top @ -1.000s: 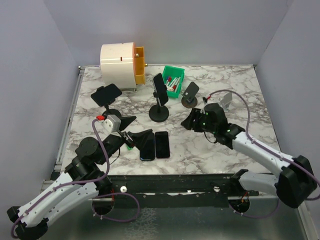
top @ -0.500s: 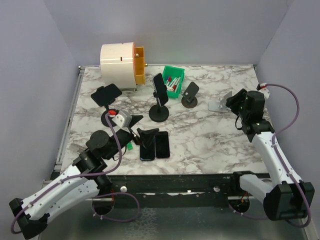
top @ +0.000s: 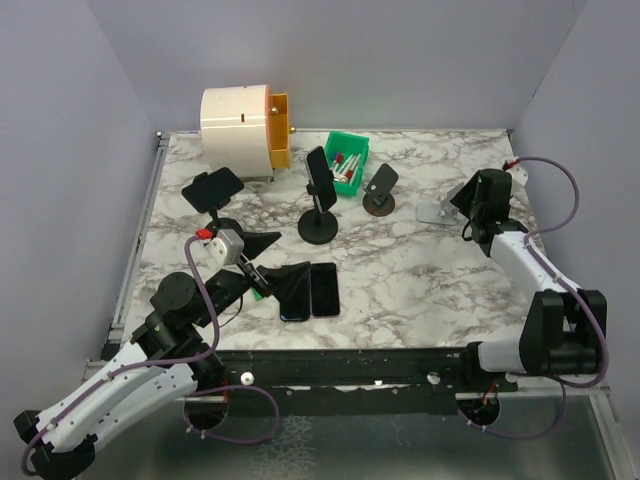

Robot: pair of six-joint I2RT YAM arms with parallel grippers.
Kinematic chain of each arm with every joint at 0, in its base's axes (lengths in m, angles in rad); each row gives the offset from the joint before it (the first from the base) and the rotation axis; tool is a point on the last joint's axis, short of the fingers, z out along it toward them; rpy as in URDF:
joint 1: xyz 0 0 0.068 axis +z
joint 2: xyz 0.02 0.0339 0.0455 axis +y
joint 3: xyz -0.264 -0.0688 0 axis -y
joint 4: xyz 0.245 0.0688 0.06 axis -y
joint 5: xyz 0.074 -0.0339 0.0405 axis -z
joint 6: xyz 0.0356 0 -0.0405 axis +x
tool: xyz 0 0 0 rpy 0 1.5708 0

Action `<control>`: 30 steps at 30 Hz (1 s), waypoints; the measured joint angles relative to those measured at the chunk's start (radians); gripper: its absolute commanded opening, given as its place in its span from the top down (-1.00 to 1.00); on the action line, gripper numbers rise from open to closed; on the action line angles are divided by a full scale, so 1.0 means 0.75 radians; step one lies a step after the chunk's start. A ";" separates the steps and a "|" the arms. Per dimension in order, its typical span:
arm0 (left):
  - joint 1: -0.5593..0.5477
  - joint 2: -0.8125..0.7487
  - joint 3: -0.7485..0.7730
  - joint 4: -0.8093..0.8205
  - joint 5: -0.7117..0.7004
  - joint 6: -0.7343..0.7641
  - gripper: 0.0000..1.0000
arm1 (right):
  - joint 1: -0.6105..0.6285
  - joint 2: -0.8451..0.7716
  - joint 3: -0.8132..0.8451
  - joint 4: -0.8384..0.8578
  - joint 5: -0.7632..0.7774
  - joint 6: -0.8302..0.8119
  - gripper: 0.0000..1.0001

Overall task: Remove the phone from the phone stand
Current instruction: Pick up the phone stand at the center of the board.

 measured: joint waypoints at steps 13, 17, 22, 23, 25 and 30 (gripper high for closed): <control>0.000 -0.001 0.000 -0.003 0.054 -0.008 -0.98 | -0.038 0.198 0.099 0.111 -0.019 -0.145 0.14; 0.000 -0.001 0.000 -0.003 0.058 -0.009 -0.98 | -0.038 0.235 0.106 0.119 -0.067 -0.168 0.19; 0.000 -0.001 0.000 -0.003 0.067 -0.011 -0.98 | -0.038 0.260 0.107 0.125 -0.110 -0.186 0.44; 0.000 -0.001 0.000 -0.003 0.068 -0.011 -0.98 | -0.038 0.263 0.107 0.126 -0.115 -0.188 0.48; 0.000 -0.001 0.000 -0.003 0.072 -0.011 -0.98 | -0.038 0.265 0.107 0.128 -0.120 -0.192 0.57; 0.000 -0.001 0.000 -0.003 0.078 -0.012 -0.98 | -0.038 0.264 0.107 0.149 -0.146 -0.199 0.82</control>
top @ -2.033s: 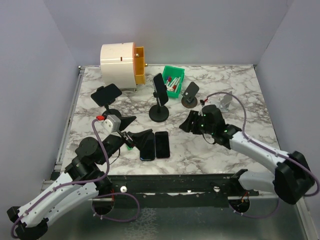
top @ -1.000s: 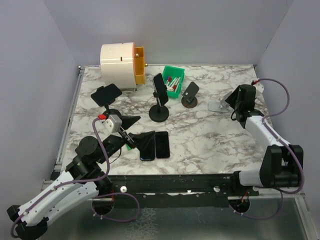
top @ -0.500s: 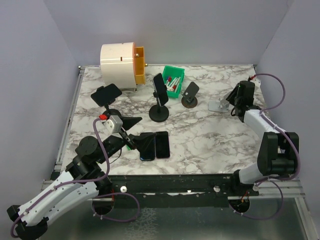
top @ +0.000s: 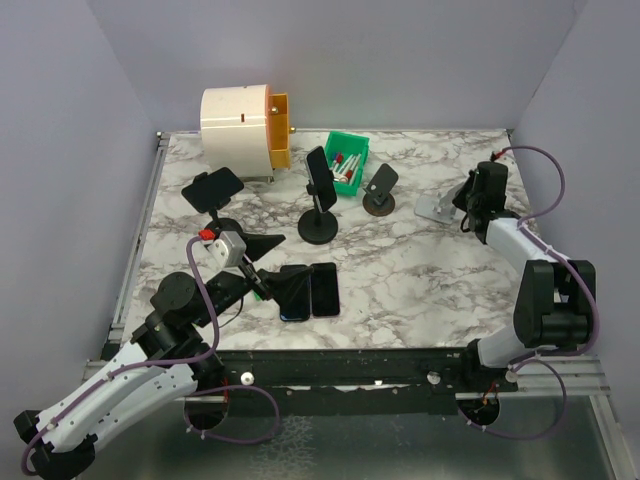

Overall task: Remove the phone from the phone stand
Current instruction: Pick up the phone stand at the center of the board.

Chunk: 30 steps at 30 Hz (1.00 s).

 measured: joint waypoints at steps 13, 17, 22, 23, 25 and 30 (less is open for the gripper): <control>0.000 0.000 0.000 0.000 0.003 0.001 -0.98 | 0.001 0.019 0.039 0.066 -0.209 -0.107 0.99; 0.000 0.000 0.000 0.000 0.003 0.001 -0.98 | 0.001 0.062 0.101 0.113 -0.320 -0.168 0.99; 0.000 0.000 0.000 -0.001 0.003 0.002 -0.98 | 0.001 0.149 0.215 0.151 -0.425 -0.267 0.99; 0.000 0.000 0.000 -0.001 0.003 0.003 -0.98 | 0.001 0.168 0.237 0.158 -0.441 -0.283 0.99; 0.000 0.000 0.000 -0.003 0.003 0.005 -0.98 | 0.000 0.209 0.277 0.167 -0.473 -0.310 1.00; 0.000 0.002 0.000 -0.015 0.002 0.009 -0.98 | 0.001 0.331 0.401 0.186 -0.555 -0.339 0.99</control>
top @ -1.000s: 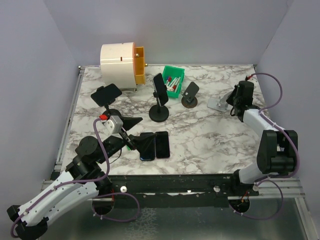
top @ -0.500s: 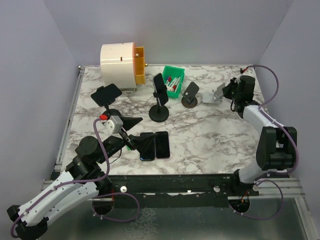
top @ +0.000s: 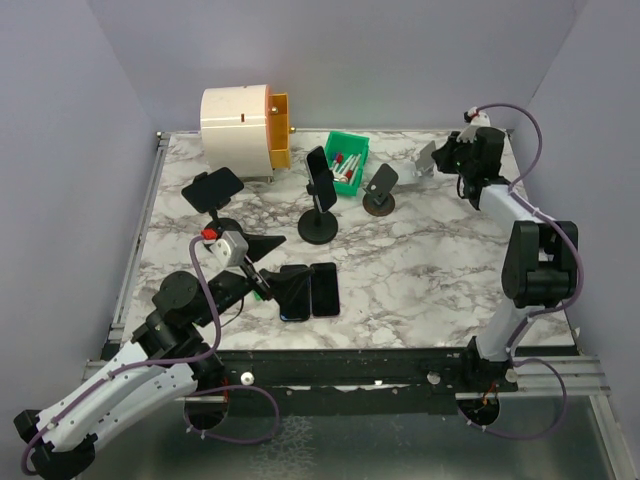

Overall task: Remove the phone from the phone stand
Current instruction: Pick up the phone stand at the center of the board, then place the phone stand at the center of the board.

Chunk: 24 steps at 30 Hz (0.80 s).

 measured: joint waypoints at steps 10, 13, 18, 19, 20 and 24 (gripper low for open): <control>0.000 0.024 0.000 -0.019 -0.001 0.016 -0.98 | 0.037 0.197 0.185 -0.006 -0.035 -0.008 0.99; 0.001 0.027 0.000 -0.025 -0.001 0.019 -0.98 | 0.057 0.238 0.214 -0.024 -0.033 -0.007 0.99; 0.004 0.034 0.000 -0.034 -0.002 0.022 -0.98 | 0.085 0.287 0.274 -0.082 -0.013 -0.009 0.79; 0.004 0.035 0.000 -0.035 -0.002 0.023 -0.98 | 0.092 0.291 0.278 -0.090 -0.004 -0.009 0.68; 0.004 0.035 0.000 -0.035 -0.002 0.023 -0.98 | 0.095 0.291 0.279 -0.094 0.005 -0.010 0.55; 0.009 0.035 0.000 -0.035 -0.002 0.023 -0.98 | 0.100 0.291 0.279 -0.105 0.035 -0.008 0.15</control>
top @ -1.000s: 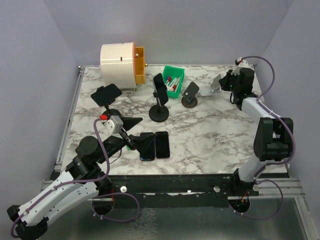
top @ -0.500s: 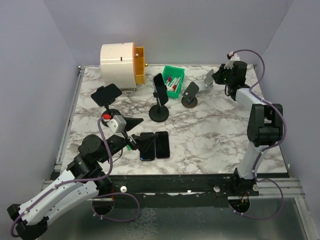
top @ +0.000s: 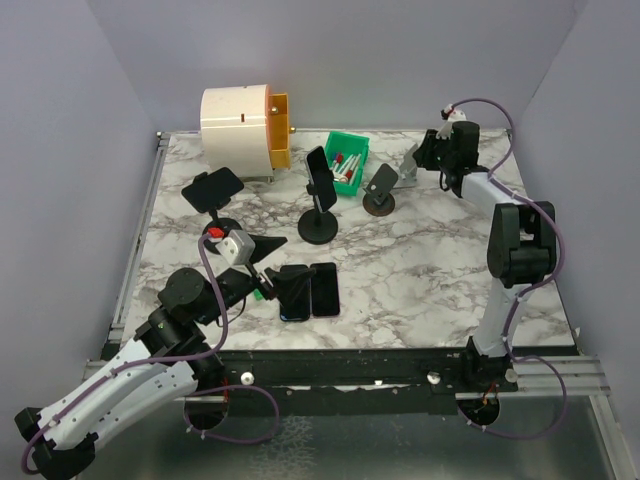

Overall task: Remove the phone from the phone stand
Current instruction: Place the phone stand at the center of the board.

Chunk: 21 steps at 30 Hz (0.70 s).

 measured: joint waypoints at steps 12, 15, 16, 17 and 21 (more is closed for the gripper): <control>0.001 -0.007 0.000 -0.004 -0.049 -0.008 -0.98 | 0.001 -0.072 -0.015 -0.026 0.178 0.074 -0.36; 0.010 -0.033 0.000 -0.010 -0.210 -0.048 -0.98 | 0.000 -0.230 -0.097 0.022 0.232 0.141 -0.43; 0.015 -0.042 0.000 -0.009 -0.259 -0.059 -0.98 | 0.000 -0.307 -0.135 0.057 0.239 0.171 -0.50; 0.019 -0.049 0.000 -0.008 -0.313 -0.069 -0.98 | 0.000 -0.384 -0.165 0.101 0.239 0.203 -0.52; 0.026 -0.041 0.003 -0.011 -0.519 -0.145 -0.98 | 0.016 -0.618 -0.157 0.238 0.215 0.319 -0.50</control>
